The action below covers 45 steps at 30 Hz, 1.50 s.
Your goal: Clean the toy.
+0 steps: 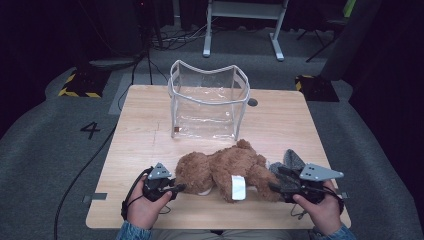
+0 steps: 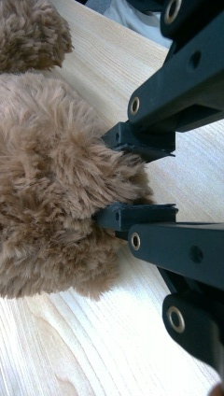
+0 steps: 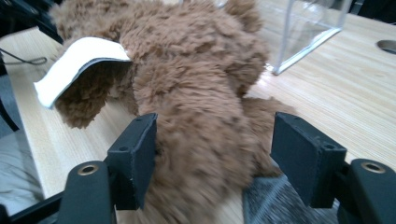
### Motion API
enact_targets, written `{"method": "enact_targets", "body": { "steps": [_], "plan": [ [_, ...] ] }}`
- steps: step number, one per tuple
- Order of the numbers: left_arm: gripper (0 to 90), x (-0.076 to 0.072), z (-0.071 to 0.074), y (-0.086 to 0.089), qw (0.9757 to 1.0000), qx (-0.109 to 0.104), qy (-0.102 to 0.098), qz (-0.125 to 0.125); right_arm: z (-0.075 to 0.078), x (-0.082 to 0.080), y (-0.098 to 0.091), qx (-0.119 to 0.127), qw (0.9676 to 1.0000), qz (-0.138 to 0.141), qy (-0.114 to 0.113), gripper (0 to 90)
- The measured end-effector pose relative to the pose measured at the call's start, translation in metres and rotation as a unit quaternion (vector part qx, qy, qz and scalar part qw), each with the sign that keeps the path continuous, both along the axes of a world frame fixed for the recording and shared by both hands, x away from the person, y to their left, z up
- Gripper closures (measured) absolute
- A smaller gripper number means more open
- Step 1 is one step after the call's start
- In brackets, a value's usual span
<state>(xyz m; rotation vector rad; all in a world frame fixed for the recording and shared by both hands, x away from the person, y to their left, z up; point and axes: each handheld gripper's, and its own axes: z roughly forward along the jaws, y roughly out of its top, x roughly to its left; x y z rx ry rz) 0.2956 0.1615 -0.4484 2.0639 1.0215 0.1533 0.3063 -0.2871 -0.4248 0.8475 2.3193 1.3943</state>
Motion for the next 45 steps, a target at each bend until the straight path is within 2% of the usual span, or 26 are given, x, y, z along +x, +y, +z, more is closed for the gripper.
{"method": "enact_targets", "body": {
  "steps": [3,4,6,8,12,15,17,19,21,22,23,24,25,28,32,34,36,39,41,42,45],
  "plan": [
    [70.4,0.0,0.0,-0.001,1.0,0.003,-0.003,0.0,0.003,-0.002,-0.023,0.0,0.9994,-0.033,-0.005,32.8],
    [70.4,0.0,0.0,-0.001,1.0,0.003,-0.003,-0.001,0.002,0.0,-0.031,-0.007,0.999,-0.045,-0.003,32.4],
    [70.3,-0.001,0.001,-0.002,1.0,0.005,-0.004,-0.004,-0.005,0.004,-0.042,-0.043,0.9963,-0.073,0.019,28.1],
    [70.3,-0.001,0.001,-0.002,1.0,0.006,-0.005,-0.003,-0.016,0.01,-0.05,-0.09,0.9915,-0.09,0.026,26.5],
    [70.2,-0.001,0.001,-0.002,1.0,0.005,-0.005,-0.004,-0.039,0.023,-0.052,-0.131,0.9855,-0.096,0.049,18.5],
    [70.2,-0.001,0.001,-0.002,0.9999,0.006,-0.008,-0.005,-0.052,0.032,-0.046,-0.156,0.9821,-0.093,0.05,18.2],
    [70.2,-0.002,0.001,-0.002,0.9999,0.008,-0.008,-0.007,-0.057,0.038,-0.043,-0.17,0.9797,-0.09,0.056,25.8],
    [70.2,-0.002,0.002,-0.003,0.9999,0.008,-0.01,-0.009,-0.06,0.041,-0.041,-0.186,0.9764,-0.086,0.067,44.3],
    [70.2,-0.003,0.002,-0.003,0.9999,0.008,-0.011,-0.01,-0.058,0.043,-0.044,-0.195,0.9751,-0.087,0.06,62.3],
    [70.2,-0.003,0.003,-0.003,0.9998,0.008,-0.011,-0.011,-0.056,0.043,-0.045,-0.196,0.9746,-0.087,0.064,67.5],
    [70.2,-0.003,0.003,-0.003,0.9998,0.009,-0.012,-0.012,-0.053,0.043,-0.046,-0.191,0.9756,-0.085,0.067,70.3],
    [70.2,-0.004,0.004,-0.004,0.9998,0.01,-0.014,-0.012,-0.05,0.042,-0.047,-0.182,0.9777,-0.08,0.068,71.3],
    [70.2,-0.004,0.004,-0.004,0.9998,0.009,-0.013,-0.016,-0.045,0.04,-0.047,-0.163,0.9812,-0.078,0.067,71.6],
    [70.1,-0.006,0.006,-0.006,0.9997,0.012,-0.015,-0.018,-0.024,0.03,-0.043,-0.13,0.9884,-0.07,0.036,71.7],
    [70.0,-0.009,0.009,-0.01,0.9995,0.012,-0.014,-0.024,0.011,0.014,-0.025,-0.097,0.9944,-0.042,-0.012,71.5],
    [69.5,-0.01,0.01,-0.012,0.9994,0.013,-0.009,-0.032,0.027,0.007,-0.012,-0.097,0.9942,-0.016,-0.043,71.4],
    [69.5,-0.01,0.011,-0.014,0.999,0.014,-0.006,-0.042,0.04,-0.002,0.005,-0.084,0.9944,0.009,-0.063,71.4],
    [69.5,-0.012,0.011,-0.019,0.9985,0.017,-0.005,-0.052,0.052,-0.017,0.034,-0.067,0.9937,0.047,-0.077,71.2],
    [69.3,-0.013,0.011,-0.023,0.9981,0.015,-0.002,-0.06,0.054,-0.021,0.057,-0.064,0.9898,0.087,-0.092,71.0],
    [69.3,-0.013,0.011,-0.026,0.998,0.014,-0.002,-0.062,0.055,-0.021,0.068,-0.065,0.9862,0.11,-0.105,70.8],
    [69.3,-0.015,0.012,-0.03,0.9974,0.016,-0.002,-0.07,0.05,-0.022,0.104,-0.063,0.9798,0.161,-0.101,70.1]
  ]
}}
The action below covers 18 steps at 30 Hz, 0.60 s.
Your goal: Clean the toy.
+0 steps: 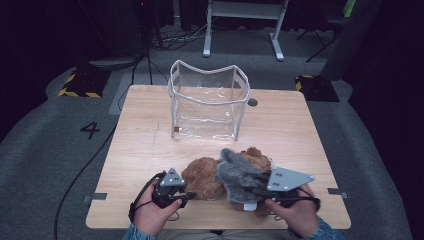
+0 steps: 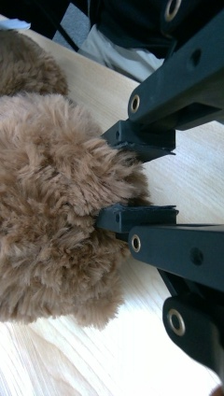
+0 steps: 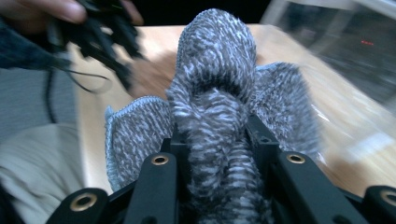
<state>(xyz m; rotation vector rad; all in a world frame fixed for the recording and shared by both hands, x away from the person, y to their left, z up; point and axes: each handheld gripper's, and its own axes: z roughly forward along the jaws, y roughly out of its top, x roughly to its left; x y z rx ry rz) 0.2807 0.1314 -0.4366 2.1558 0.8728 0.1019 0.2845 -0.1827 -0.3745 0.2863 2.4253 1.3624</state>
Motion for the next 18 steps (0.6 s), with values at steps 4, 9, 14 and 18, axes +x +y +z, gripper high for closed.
{"method": "enact_targets", "body": {
  "steps": [4,9,14,18],
  "plan": [
    [70.2,-0.001,0.001,-0.001,0.9999,0.008,-0.008,-0.003,-0.02,0.001,0.043,-0.029,0.9986,0.042,0.01,69.8],
    [76.0,0.0,0.0,0.004,1.0,0.001,-0.007,0.001,-0.036,0.007,0.041,-0.058,0.9976,0.032,0.019,70.8],
    [78.3,0.0,0.002,0.005,0.9999,0.003,-0.015,0.004,-0.035,0.003,0.01,-0.08,0.9968,-0.001,0.006,71.1],
    [79.0,0.0,0.003,0.005,0.9998,-0.002,-0.018,0.007,-0.038,0.001,-0.02,-0.096,0.9946,-0.039,0.001,71.2]
  ]
}}
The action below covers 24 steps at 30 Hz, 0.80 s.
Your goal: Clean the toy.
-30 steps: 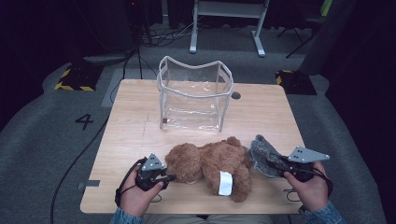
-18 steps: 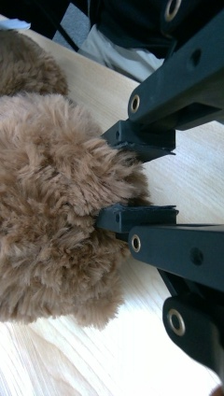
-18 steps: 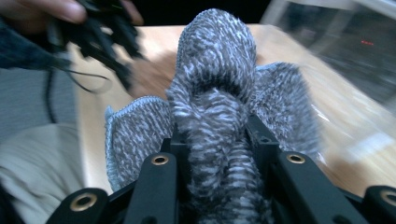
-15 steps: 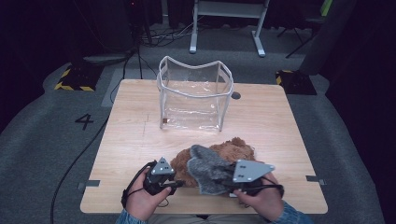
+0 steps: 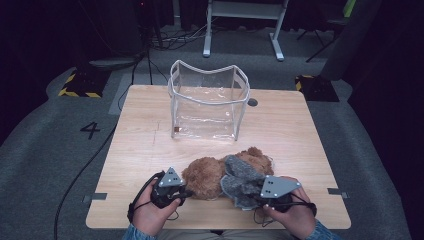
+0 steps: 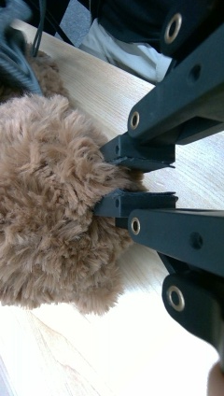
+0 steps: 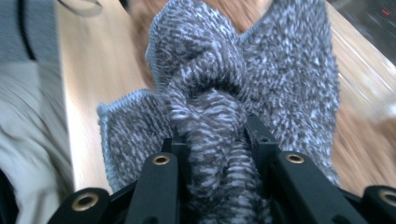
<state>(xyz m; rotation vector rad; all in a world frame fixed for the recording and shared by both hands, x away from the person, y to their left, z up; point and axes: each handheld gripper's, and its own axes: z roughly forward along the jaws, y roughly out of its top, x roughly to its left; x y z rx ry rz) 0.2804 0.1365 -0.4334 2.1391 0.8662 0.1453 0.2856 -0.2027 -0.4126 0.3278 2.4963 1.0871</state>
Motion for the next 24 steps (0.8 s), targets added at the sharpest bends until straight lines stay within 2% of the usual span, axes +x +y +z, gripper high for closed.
{"method": "enact_targets", "body": {
  "steps": [5,6,10,13,16,19,21,23,24],
  "plan": [
    [79.1,0.0,0.0,0.001,1.0,-0.003,-0.001,0.0,-0.01,0.003,-0.036,-0.011,0.9989,-0.044,0.005,71.3],
    [79.1,0.0,0.0,0.001,1.0,-0.004,-0.001,0.001,-0.012,0.004,-0.043,-0.018,0.9983,-0.055,0.008,71.2],
    [78.9,0.0,0.001,0.001,1.0,-0.003,-0.003,-0.003,-0.021,0.009,-0.064,-0.02,0.9944,-0.101,0.027,71.2],
    [78.7,0.0,0.001,0.001,1.0,0.0,-0.005,-0.002,-0.027,0.016,-0.082,-0.041,0.9897,-0.135,0.027,71.1],
    [78.5,0.001,0.0,0.002,1.0,0.002,-0.006,0.002,-0.032,0.024,-0.103,-0.043,0.9842,-0.17,0.029,71.0],
    [78.1,0.001,-0.001,0.003,1.0,0.004,-0.003,0.003,-0.034,0.028,-0.122,-0.042,0.9769,-0.206,0.037,69.6],
    [77.6,0.002,-0.001,0.003,1.0,0.005,-0.003,0.003,-0.037,0.03,-0.131,-0.028,0.9724,-0.228,0.042,65.2],
    [77.3,0.002,-0.001,0.004,1.0,0.005,-0.005,0.003,-0.042,0.032,-0.135,-0.026,0.9714,-0.232,0.042,55.4],
    [76.7,0.002,-0.002,0.004,1.0,0.004,-0.004,0.005,-0.044,0.032,-0.137,-0.025,0.9715,-0.233,0.037,45.5]
  ]
}}
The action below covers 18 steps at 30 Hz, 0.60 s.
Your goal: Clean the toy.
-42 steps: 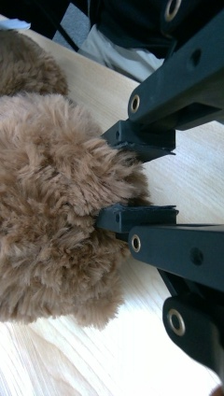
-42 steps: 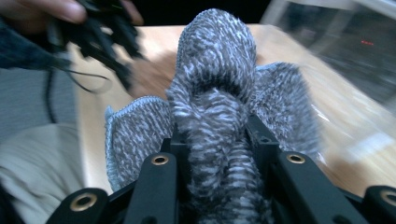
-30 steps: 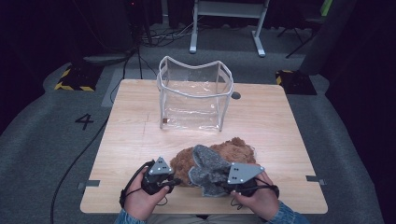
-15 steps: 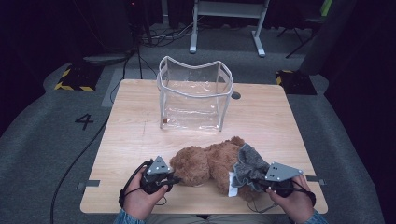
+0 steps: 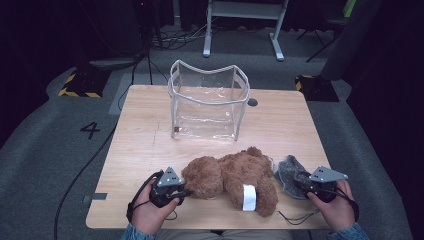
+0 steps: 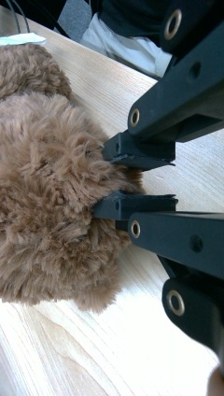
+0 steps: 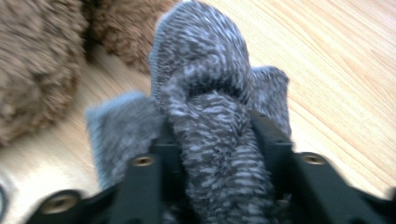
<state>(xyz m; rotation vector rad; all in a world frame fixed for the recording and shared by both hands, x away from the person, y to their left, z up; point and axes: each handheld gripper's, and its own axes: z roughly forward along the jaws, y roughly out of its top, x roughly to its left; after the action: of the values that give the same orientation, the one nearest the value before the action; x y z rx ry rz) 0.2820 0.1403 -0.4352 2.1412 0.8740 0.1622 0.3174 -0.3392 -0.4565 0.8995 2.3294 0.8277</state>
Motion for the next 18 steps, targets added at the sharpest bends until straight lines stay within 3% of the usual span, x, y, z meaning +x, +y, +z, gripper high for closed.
{"method": "enact_targets", "body": {
  "steps": [1,4,6,8,10,12,16,18],
  "plan": [
    [76.3,0.0,0.0,0.001,1.0,-0.001,0.001,-0.001,-0.001,-0.002,0.001,0.009,0.9999,-0.008,-0.002,38.5],
    [71.9,-0.001,0.0,0.003,1.0,0.0,-0.002,-0.002,0.005,-0.014,0.003,0.026,0.9988,-0.007,-0.041,27.4],
    [66.5,-0.003,0.0,0.004,0.9999,0.002,-0.004,-0.01,0.01,-0.024,0.008,0.039,0.9974,0.001,-0.061,25.3],
    [55.0,-0.005,-0.003,0.003,0.9998,0.003,-0.012,-0.014,0.013,-0.037,0.018,0.049,0.9961,0.026,-0.068,25.0],
    [43.3,-0.007,-0.007,0.002,0.9992,0.016,-0.031,-0.021,0.011,-0.049,0.031,0.05,0.9948,0.066,-0.06,26.2],
    [37.9,-0.009,-0.011,0.002,0.9988,0.025,-0.036,-0.022,0.005,-0.057,0.044,0.048,0.9929,0.099,-0.043,25.7],
    [40.6,-0.009,-0.015,0.0,0.9975,0.043,-0.047,-0.031,-0.013,-0.066,0.068,0.05,0.9871,0.151,-0.017,23.0],
    [45.2,-0.01,-0.015,-0.003,0.997,0.042,-0.057,-0.032,-0.022,-0.065,0.076,0.049,0.9867,0.154,-0.016,19.5]
  ]
}}
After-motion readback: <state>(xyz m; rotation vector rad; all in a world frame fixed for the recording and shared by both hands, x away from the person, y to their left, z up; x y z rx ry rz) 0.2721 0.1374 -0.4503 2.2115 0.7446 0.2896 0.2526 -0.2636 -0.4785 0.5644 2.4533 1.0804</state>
